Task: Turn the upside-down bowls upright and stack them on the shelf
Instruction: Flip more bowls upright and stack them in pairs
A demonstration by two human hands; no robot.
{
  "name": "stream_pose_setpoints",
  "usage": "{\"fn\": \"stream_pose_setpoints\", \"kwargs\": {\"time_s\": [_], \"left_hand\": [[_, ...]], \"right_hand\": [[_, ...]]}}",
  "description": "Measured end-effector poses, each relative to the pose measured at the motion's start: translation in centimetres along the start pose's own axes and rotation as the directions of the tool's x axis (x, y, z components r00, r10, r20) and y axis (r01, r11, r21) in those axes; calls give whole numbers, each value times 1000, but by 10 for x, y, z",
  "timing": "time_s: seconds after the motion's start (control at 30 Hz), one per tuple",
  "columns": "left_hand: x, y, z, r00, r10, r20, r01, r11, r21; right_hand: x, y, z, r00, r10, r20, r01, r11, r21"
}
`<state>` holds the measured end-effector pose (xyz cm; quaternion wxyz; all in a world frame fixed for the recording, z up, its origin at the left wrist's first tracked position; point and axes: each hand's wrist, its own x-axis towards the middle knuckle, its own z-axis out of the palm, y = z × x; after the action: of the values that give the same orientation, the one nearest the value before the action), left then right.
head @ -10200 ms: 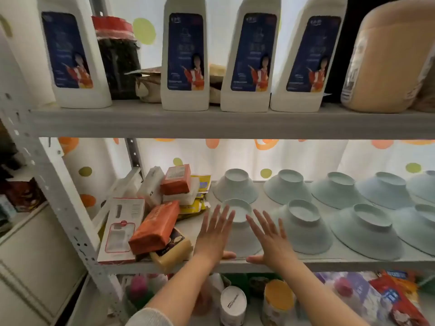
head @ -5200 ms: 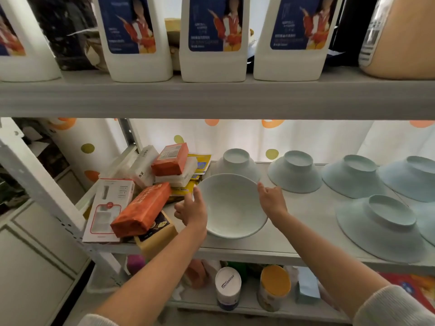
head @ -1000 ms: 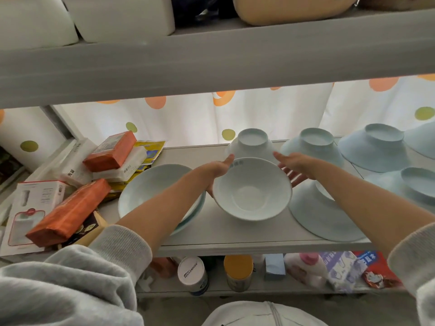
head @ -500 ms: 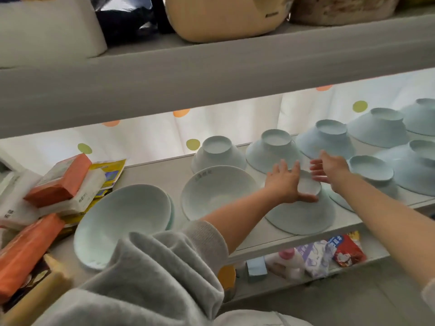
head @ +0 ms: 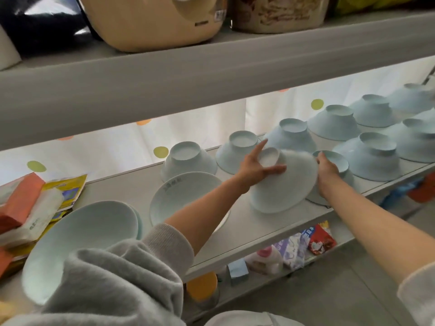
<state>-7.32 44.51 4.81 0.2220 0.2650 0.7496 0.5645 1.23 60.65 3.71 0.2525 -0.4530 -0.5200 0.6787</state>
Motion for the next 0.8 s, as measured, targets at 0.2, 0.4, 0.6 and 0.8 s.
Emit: {"fn": "stream_pose_setpoints", "kwargs": {"time_s": [0.2,0.4,0.6,0.8], "left_hand": [[-5,19,-28,985,-2,174,117,749,-653],[-27,25,-92,999,-49,0,36,732,-680],[-60,9,-157,947,-296,-121,166,779,-604],[-91,-34,-170,762,-480,-434,290,853,-434]], "right_hand": [[-18,-8,34,874,152,461,-204,977,64],[-41,-31,81,820,176,544,-207,978,-5],[-68,-30,123,737,312,600,-75,919,-386],[-96,-3,155,749,399,529,1,797,-603]]}}
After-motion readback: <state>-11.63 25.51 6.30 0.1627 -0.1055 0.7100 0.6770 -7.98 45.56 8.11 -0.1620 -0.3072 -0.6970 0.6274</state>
